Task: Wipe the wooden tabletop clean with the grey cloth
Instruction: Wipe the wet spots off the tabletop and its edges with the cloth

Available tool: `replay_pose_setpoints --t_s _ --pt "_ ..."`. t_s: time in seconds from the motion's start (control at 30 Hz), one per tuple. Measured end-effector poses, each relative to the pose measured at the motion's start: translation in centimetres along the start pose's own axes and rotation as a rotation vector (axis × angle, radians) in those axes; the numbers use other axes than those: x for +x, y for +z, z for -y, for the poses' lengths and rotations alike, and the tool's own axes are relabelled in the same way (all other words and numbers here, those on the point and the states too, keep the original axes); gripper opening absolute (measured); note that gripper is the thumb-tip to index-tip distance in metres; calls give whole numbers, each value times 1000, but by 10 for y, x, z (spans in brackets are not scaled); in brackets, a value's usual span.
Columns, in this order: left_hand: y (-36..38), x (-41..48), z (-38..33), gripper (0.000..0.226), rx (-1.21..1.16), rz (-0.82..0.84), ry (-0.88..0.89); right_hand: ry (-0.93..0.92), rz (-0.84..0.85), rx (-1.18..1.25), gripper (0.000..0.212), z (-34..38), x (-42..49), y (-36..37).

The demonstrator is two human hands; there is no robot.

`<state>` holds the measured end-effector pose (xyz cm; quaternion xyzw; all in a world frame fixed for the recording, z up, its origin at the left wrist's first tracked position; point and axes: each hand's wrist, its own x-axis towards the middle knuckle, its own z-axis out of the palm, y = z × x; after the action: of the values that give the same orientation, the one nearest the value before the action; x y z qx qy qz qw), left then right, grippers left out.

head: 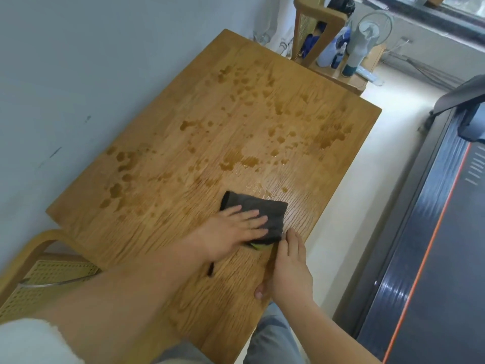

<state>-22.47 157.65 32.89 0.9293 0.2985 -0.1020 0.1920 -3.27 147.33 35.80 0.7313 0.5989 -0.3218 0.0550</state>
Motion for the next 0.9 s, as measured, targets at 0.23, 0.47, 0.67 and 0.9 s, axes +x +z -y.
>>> replay_pose_setpoints --t_s 0.23,0.47,0.67,0.9 --pt "-8 52 -33 66 -150 -201 -414 30 7 -70 157 6 2 -2" --pt "-40 65 8 80 34 67 -130 35 8 -39 155 6 3 -1" --pt "-40 92 -36 73 -133 -27 -260 29 18 -7 161 -1 3 3" --pt "2 -2 -19 73 -229 -218 -572 20 2 -8 164 2 4 6"
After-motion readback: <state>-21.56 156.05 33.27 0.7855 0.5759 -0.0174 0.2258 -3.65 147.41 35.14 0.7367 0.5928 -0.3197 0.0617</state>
